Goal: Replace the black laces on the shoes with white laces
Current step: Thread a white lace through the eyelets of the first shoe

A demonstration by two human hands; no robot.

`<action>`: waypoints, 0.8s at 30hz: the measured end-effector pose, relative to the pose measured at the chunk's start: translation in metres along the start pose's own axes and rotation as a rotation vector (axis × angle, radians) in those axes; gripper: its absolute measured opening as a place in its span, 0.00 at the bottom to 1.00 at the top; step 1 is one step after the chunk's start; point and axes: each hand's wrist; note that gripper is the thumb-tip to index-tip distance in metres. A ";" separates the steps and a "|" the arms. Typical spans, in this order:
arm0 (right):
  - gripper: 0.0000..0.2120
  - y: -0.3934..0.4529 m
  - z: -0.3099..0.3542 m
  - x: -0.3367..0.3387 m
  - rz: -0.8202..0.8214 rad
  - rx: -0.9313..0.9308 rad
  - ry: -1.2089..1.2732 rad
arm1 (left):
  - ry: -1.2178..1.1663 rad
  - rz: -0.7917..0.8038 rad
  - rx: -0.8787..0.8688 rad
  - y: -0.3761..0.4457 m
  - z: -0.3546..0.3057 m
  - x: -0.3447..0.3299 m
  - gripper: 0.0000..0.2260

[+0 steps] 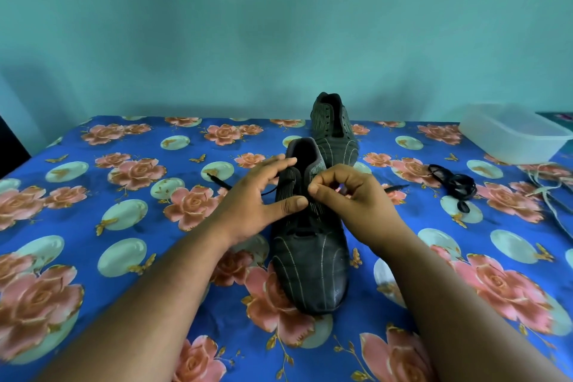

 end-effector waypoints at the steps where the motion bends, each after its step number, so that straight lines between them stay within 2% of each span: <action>1: 0.05 -0.001 0.001 0.001 0.035 -0.057 0.077 | -0.004 0.006 0.005 0.000 0.000 0.000 0.35; 4: 0.08 -0.002 0.003 0.002 0.053 -0.148 0.259 | 0.002 0.013 0.014 0.000 0.000 0.001 0.35; 7: 0.15 -0.003 0.003 -0.004 0.001 -0.045 0.093 | 0.023 0.002 0.011 0.001 0.003 0.000 0.35; 9: 0.07 -0.001 0.000 -0.005 -0.061 0.069 -0.112 | 0.028 -0.003 0.010 0.001 0.004 0.000 0.36; 11: 0.04 0.000 -0.002 -0.004 -0.071 0.121 -0.139 | 0.017 -0.008 0.011 0.001 0.004 -0.001 0.36; 12: 0.04 0.001 -0.003 -0.002 -0.064 0.103 -0.049 | 0.010 -0.011 0.014 0.001 0.004 -0.001 0.36; 15: 0.05 0.000 0.003 0.001 -0.076 -0.030 0.458 | 0.015 -0.015 0.035 0.002 0.005 -0.001 0.37; 17: 0.09 0.000 0.006 0.004 -0.104 -0.095 0.608 | 0.031 -0.016 0.043 0.002 0.005 -0.002 0.37; 19: 0.19 0.000 0.004 0.005 -0.108 -0.098 0.510 | 0.031 -0.016 0.042 0.003 0.005 -0.002 0.37; 21: 0.23 -0.002 0.003 0.001 -0.100 -0.031 0.216 | 0.029 -0.009 0.031 0.003 0.006 -0.002 0.36; 23: 0.16 -0.001 0.002 -0.004 -0.103 0.010 -0.003 | 0.030 -0.003 0.025 0.002 0.006 -0.001 0.37; 24: 0.12 -0.001 0.002 -0.005 -0.113 0.007 -0.024 | 0.029 0.000 0.022 0.002 0.006 -0.001 0.37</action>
Point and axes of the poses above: each hand's wrist, its own y-axis towards the middle knuckle, its own x-axis out of the back of the hand, z = x × y, and after that the axes turned 9 degrees about y, right-handed
